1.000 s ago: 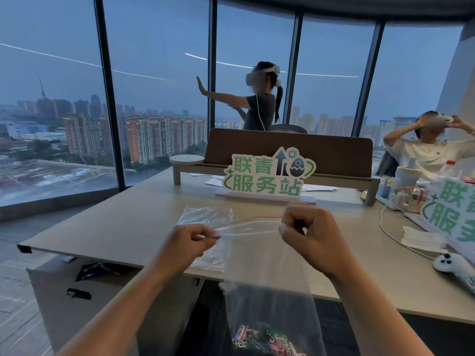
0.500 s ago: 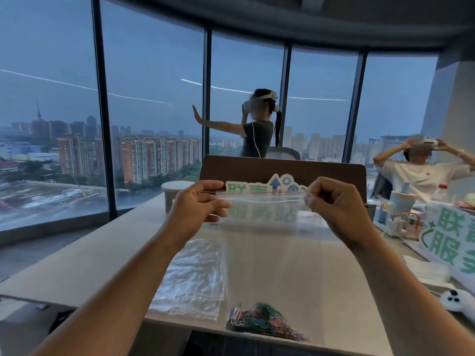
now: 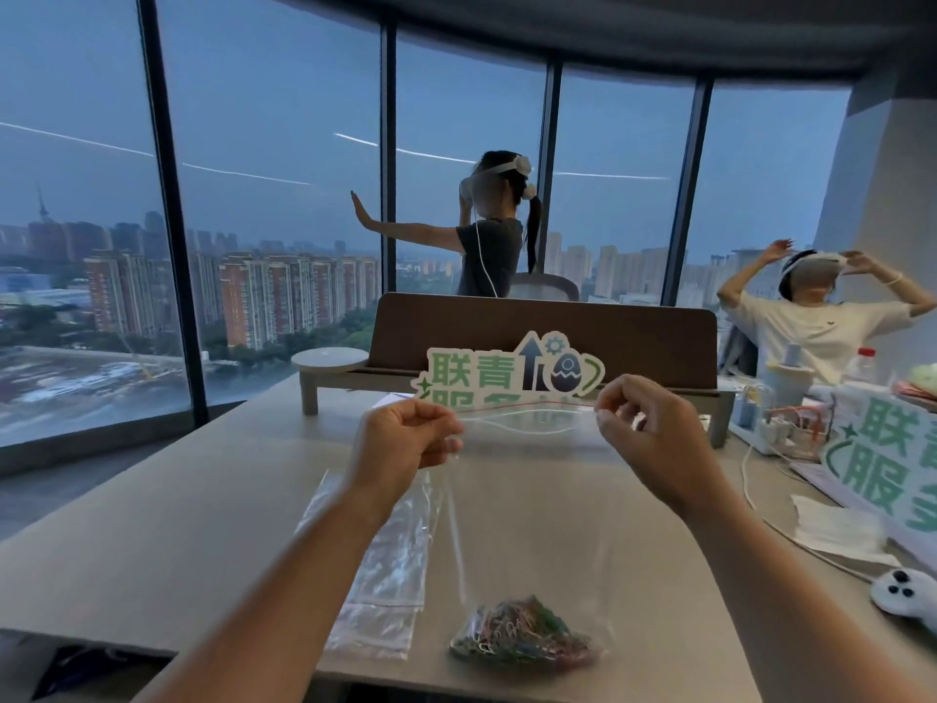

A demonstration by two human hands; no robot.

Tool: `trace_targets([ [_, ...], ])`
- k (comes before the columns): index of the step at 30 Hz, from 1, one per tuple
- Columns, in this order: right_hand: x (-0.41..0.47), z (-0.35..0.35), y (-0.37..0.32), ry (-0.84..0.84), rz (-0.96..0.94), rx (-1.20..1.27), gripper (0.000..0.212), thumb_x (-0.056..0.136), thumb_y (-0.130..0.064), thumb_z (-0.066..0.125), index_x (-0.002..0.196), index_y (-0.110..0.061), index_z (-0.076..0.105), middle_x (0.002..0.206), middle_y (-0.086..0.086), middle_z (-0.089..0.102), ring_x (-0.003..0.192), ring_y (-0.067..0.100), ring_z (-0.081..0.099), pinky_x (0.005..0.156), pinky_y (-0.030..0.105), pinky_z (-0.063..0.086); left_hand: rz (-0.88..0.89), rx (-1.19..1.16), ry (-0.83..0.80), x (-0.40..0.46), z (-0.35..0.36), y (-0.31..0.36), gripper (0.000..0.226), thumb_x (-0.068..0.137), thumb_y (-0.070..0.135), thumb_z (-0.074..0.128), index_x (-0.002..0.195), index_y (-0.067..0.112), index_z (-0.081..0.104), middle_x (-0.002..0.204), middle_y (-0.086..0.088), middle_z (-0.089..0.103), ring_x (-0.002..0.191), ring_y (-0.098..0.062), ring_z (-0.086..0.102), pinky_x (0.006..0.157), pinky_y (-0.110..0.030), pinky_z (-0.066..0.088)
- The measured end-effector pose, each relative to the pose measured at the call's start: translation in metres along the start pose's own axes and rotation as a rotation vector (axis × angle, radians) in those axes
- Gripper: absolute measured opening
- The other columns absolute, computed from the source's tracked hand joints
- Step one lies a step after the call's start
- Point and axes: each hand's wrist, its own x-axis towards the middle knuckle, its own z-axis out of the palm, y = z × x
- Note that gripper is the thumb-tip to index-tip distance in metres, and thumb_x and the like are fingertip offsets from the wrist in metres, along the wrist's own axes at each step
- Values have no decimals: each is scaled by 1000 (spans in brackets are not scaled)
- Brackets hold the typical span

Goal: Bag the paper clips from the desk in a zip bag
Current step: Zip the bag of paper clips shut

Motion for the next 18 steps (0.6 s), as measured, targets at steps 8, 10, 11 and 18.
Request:
trace_targets([
  [8,22,26,-63,-156,-228,-319,39,87,-51,56,120,-31,61,125,-11,60,119,14,43,101,38,30,13,10,-35,5,11,-1,6,81,6,71,86,2,70,79,-12,76,67,-20,71,61,-22,59],
  [10,29,34,-72,-230,-244,-349,38,87,-49,57,119,-30,62,126,-10,60,120,15,43,102,38,28,17,10,-49,6,13,0,6,80,7,72,83,3,71,73,-8,75,68,-21,70,61,-23,58],
  [11,33,37,-74,-262,-247,-360,35,87,-49,58,115,-30,64,123,-9,63,116,15,45,100,38,29,18,10,-54,6,14,1,3,79,6,73,81,4,71,70,-7,75,68,-21,70,60,-23,57],
  [18,45,50,-73,-337,-233,-381,18,87,-43,60,88,-29,71,88,-11,69,83,12,54,95,40,36,58,74,-58,9,13,1,2,80,7,72,80,6,71,73,-8,75,65,-18,70,59,-24,57],
])
